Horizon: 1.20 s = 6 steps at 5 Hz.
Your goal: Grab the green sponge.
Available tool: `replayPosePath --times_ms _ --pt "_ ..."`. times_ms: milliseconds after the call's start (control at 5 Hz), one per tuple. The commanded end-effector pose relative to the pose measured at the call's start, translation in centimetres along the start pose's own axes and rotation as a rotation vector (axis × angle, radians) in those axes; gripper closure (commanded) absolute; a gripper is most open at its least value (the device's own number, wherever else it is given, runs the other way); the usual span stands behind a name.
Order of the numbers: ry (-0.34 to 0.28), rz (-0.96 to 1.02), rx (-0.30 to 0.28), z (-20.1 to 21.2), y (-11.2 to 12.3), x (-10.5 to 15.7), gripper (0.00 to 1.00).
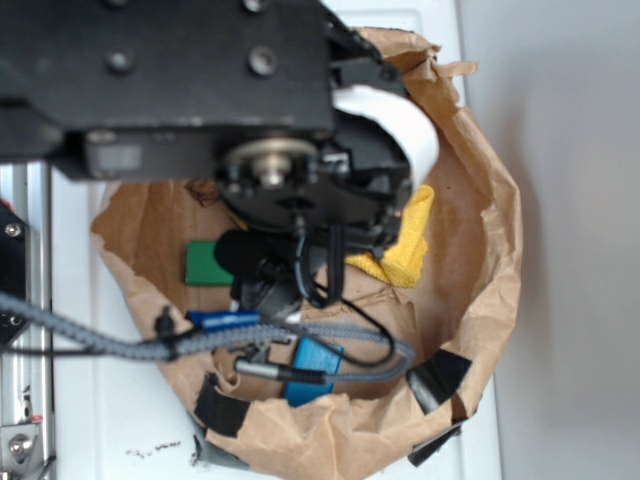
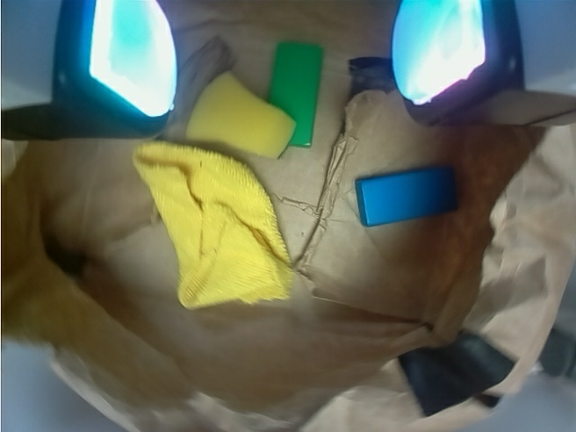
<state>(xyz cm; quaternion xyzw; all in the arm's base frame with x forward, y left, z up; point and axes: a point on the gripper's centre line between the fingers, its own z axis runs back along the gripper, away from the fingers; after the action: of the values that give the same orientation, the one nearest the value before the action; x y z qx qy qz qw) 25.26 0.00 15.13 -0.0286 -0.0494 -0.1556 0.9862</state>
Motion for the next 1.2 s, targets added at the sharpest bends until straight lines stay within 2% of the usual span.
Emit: replayPosePath --times_ms 0,200,400,1000 --pt "0.017 -0.285 0.014 -3.1 2.9 -0.4 0.0" --pt "0.039 -0.344 0.02 -5.2 2.4 -0.7 0.0" --pt "0.021 -0.332 -0.047 -4.7 1.4 -0.9 0.0" --pt "0.021 -0.332 -0.047 -4.7 1.4 -0.9 0.0"
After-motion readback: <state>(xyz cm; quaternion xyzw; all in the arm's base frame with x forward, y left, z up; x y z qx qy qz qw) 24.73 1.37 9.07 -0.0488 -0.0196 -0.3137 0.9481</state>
